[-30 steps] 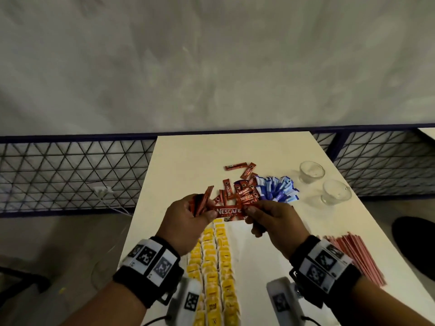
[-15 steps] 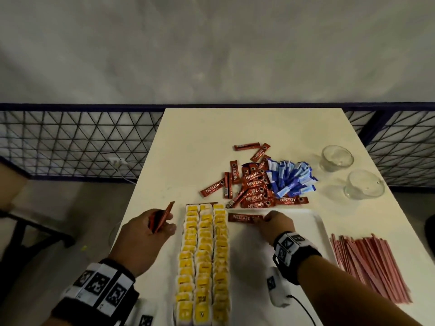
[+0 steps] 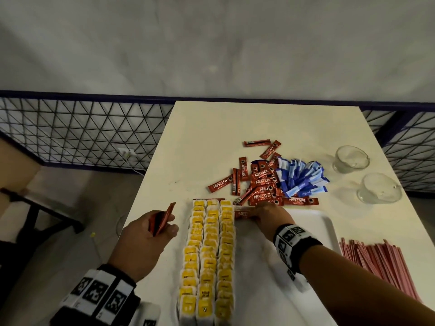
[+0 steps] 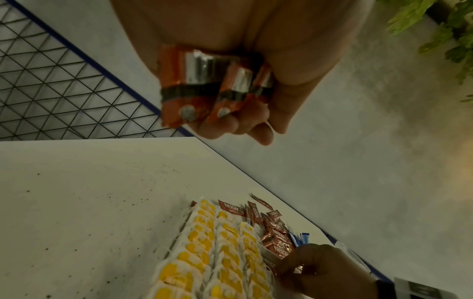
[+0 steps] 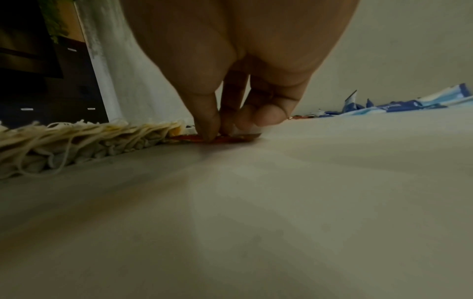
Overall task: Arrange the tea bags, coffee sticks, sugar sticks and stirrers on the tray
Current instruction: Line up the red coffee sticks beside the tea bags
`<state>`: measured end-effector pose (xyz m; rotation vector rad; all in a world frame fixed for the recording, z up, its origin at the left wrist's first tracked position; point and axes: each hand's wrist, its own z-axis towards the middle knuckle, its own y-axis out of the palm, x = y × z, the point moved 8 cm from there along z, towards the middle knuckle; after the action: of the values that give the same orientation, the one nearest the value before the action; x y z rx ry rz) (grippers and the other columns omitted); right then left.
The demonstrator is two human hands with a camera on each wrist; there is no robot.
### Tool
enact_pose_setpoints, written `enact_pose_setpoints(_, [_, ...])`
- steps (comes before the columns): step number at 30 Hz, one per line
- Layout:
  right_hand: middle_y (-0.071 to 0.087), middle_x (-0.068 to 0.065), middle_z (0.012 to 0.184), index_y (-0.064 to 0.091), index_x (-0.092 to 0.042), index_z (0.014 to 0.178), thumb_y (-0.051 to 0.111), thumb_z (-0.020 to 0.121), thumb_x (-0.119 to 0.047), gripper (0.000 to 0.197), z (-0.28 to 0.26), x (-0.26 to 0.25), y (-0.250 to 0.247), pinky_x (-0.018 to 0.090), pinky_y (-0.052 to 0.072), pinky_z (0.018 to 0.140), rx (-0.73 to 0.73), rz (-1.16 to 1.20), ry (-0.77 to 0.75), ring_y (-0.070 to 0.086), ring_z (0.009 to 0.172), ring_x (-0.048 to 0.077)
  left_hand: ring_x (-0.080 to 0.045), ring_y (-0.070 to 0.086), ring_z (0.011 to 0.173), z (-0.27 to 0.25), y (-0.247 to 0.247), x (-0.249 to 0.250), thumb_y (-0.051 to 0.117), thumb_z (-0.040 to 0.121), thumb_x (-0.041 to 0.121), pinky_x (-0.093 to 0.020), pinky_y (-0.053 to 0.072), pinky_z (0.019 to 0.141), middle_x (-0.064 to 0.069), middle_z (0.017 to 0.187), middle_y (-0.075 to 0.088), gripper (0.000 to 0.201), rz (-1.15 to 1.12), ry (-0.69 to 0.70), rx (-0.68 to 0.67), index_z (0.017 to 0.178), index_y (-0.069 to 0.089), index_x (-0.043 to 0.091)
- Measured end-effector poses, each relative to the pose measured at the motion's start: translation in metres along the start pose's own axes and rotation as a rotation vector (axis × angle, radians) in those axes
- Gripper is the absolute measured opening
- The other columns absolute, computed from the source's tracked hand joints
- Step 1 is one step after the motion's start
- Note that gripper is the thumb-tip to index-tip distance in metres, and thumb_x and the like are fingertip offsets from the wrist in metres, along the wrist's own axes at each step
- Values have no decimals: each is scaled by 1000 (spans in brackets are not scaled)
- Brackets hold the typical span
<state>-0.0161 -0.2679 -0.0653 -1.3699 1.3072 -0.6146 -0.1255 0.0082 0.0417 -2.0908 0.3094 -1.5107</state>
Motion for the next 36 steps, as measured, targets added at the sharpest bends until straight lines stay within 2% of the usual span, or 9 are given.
enact_pose_setpoints(9, [64, -1, 108, 66, -36, 113, 50, 95, -25, 27, 5, -1, 3, 36, 51, 88, 23, 29, -42, 61, 97, 22, -6, 52, 47, -2, 7, 2, 71, 83, 17, -29, 47, 57, -2, 75, 71, 12, -39, -3, -34, 88, 66, 27])
enact_pose_setpoints(12, [62, -3, 109, 67, -31, 114, 52, 94, -25, 26, 1, -3, -6, 32, 50, 88, 34, 88, -28, 60, 98, 18, -5, 50, 45, -3, 11, 4, 68, 85, 12, -22, 43, 48, -2, 73, 71, 11, -77, -25, -73, 90, 66, 23])
enact_pose_setpoints(16, [58, -16, 92, 64, -27, 114, 62, 89, -35, 27, -16, -45, -63, 27, 52, 75, 240, 436, -151, 55, 75, -1, -16, 49, 47, -6, 39, 5, 65, 88, 9, -26, 38, 44, -6, 66, 64, 6, -232, -170, -351, 94, 63, 8])
enact_pose_setpoints(19, [62, -16, 88, 62, -32, 114, 64, 85, -42, 30, -35, -100, -94, 17, 45, 60, 62, 672, -348, 55, 62, 1, -20, 49, 46, -6, 62, 15, 68, 86, 9, -27, 40, 48, -9, 64, 60, 9, -302, -197, -535, 90, 61, 5])
enact_pose_setpoints(22, [62, -18, 78, 65, -37, 88, 69, 85, -30, 9, -44, -116, -108, 12, 40, 58, 49, 700, -425, 54, 62, 0, -20, 49, 45, -7, 81, 37, 67, 87, 7, -26, 42, 46, -8, 63, 60, 6, -282, -153, -656, 88, 62, 5])
enact_pose_setpoints(23, [62, -20, 74, 64, -38, 81, 69, 86, -26, 14, -45, -111, -111, 13, 42, 60, 72, 713, -409, 56, 64, -1, -20, 49, 44, -8, 85, 43, 65, 88, 7, -25, 42, 46, -8, 64, 60, 5, -276, -140, -681, 90, 62, 4])
enact_pose_setpoints(28, [57, -19, 60, 62, -28, 76, 62, 90, -17, 19, -48, -66, -113, 15, 36, 55, 161, 824, -220, 47, 54, -2, -19, 45, 43, -1, 82, 46, 61, 91, 9, -24, 38, 46, -10, 65, 58, 12, -439, -156, -553, 98, 60, 0])
enact_pose_setpoints(32, [59, -7, 57, 64, -21, 81, 59, 92, -14, 14, -56, -49, -117, 26, 44, 54, 164, 987, -152, 53, 52, 7, -18, 41, 42, 4, 82, 47, 59, 92, 8, -23, 35, 44, -9, 63, 54, 13, -572, -161, -406, 104, 63, 8])
enact_pose_setpoints(36, [70, -4, 70, 67, -14, 83, 63, 89, -11, 8, -68, -45, -128, 23, 53, 62, 234, 970, -197, 64, 62, 9, -17, 37, 40, 2, 89, 54, 59, 87, 37, -20, 32, 42, -4, 57, 53, 31, -806, -264, -349, 91, 60, 6])
